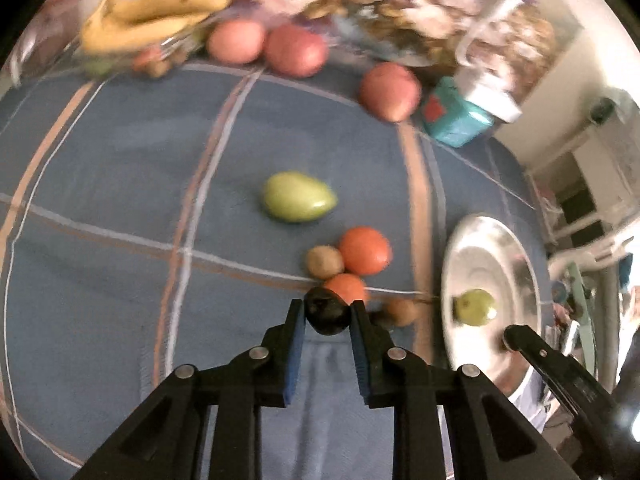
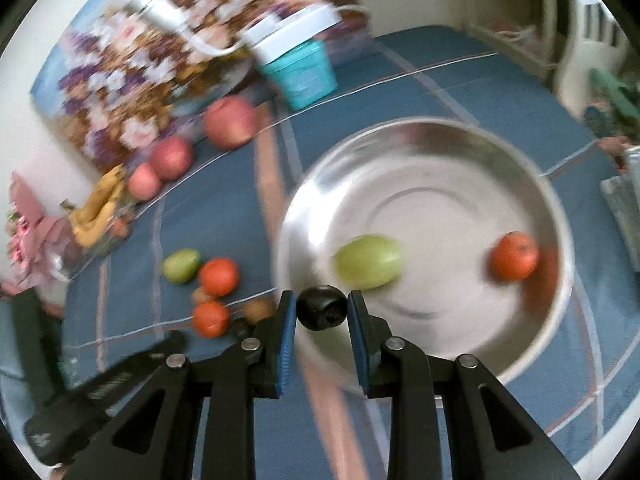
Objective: Organize fruits
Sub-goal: 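Carry both dark plums over the steel plate and release them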
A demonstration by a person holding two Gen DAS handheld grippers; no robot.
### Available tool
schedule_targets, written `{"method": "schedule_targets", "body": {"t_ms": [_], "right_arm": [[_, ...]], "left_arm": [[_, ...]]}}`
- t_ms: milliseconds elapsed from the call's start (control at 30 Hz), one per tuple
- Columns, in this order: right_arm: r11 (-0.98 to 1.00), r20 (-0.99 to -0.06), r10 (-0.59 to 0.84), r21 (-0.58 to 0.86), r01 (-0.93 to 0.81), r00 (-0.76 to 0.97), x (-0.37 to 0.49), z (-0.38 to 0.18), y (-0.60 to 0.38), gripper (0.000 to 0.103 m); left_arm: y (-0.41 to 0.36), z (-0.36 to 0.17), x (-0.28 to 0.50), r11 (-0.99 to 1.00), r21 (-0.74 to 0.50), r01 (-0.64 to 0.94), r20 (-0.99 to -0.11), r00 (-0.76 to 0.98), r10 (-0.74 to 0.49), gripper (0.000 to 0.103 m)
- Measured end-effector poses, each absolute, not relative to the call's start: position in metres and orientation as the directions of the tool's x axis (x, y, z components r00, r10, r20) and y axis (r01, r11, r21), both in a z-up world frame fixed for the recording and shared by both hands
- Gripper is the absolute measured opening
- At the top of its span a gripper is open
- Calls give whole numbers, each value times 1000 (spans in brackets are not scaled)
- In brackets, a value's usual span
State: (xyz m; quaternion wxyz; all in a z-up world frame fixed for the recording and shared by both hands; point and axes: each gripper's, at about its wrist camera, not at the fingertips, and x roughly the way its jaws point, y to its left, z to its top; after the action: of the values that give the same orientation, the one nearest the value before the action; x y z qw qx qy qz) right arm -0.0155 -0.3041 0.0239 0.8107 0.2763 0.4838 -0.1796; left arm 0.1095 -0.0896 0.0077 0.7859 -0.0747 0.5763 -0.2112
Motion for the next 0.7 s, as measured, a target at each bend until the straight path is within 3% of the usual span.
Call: {"method": "schedule_targets", "body": {"t_ms": [333, 567, 600, 633, 700], "right_arm": [[673, -899, -183, 180, 717, 397, -53, 21, -354, 27], [665, -903, -179, 183, 725, 392, -58, 18, -364, 28], [665, -902, -176, 187, 724, 395, -58, 18, -363, 28], [664, -901, -174, 191, 723, 397, -58, 18, -364, 28], [660, -902, -168, 197, 725, 398, -59, 18, -364, 31]], "left_arm": [[-186, 13, 58, 751, -360, 554, -833, 172, -526, 24], [-212, 9, 46, 714, -321, 622, -844, 154, -514, 28], [-210, 8, 48, 717, -325, 617, -845, 150, -513, 34], [-211, 6, 49, 721, -328, 611, -845, 151, -512, 47], [-210, 6, 51, 729, -333, 599, -842, 159, -515, 56]]}}
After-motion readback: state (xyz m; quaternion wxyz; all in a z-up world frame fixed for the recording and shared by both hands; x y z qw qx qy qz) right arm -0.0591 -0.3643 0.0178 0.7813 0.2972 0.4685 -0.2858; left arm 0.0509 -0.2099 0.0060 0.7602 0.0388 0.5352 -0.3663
